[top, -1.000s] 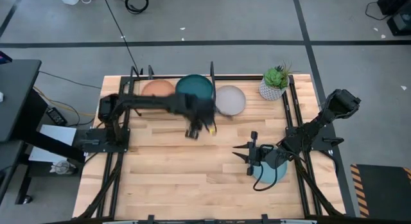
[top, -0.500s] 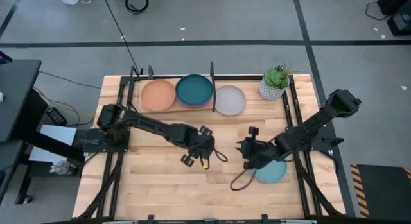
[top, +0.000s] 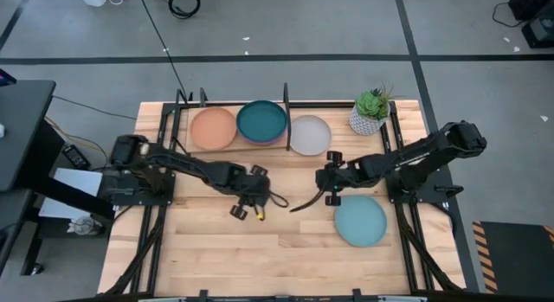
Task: Place and stack plates onto a shelf
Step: Stack the light blue plate on top of the brown plate
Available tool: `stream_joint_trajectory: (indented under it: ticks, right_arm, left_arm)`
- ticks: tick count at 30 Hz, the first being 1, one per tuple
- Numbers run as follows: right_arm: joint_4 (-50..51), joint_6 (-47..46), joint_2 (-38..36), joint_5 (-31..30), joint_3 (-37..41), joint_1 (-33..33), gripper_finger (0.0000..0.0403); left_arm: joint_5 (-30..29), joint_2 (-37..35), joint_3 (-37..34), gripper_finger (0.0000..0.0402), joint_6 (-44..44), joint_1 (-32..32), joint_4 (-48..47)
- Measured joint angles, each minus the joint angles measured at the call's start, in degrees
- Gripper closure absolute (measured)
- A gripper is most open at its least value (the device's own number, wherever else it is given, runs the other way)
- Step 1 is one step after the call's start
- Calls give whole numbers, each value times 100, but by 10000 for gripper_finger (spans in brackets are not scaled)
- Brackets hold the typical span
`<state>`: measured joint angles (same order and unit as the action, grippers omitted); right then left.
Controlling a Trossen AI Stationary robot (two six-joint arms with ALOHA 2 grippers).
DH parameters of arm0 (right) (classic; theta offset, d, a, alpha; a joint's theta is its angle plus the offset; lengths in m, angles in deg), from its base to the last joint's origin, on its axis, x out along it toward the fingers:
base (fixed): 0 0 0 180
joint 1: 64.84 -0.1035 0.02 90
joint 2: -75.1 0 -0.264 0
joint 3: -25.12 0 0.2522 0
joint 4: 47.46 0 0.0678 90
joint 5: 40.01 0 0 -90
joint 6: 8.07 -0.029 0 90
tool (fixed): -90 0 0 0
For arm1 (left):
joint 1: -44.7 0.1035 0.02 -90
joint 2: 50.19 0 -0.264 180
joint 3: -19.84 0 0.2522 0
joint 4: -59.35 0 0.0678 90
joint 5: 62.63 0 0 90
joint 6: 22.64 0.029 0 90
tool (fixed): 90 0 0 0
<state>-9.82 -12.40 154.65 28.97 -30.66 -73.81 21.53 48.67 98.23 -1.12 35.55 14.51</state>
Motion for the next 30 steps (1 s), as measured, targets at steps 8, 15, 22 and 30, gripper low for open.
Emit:
stream_joint_trajectory:
  ticks: [8, 15, 22, 30]
  right_arm:
    - [-570, 468, 0, 15, 0, 391, 296]
    - [-1350, 1205, 0, 603, -4, 1064, 296]
    - [-1358, 1758, 0, 805, -4, 1860, 296]
    - [-1506, 1818, 0, 1632, -4, 2270, 296]
  left_arm:
    - [23, -1600, -1656, 351, -601, -2, 1039]
    - [8, -2683, -2811, 351, -440, 134, 2196]
    - [-24, -3474, -3571, 352, 57, 863, 2981]
    - [461, -4033, -4676, 352, 92, 1591, 4951]
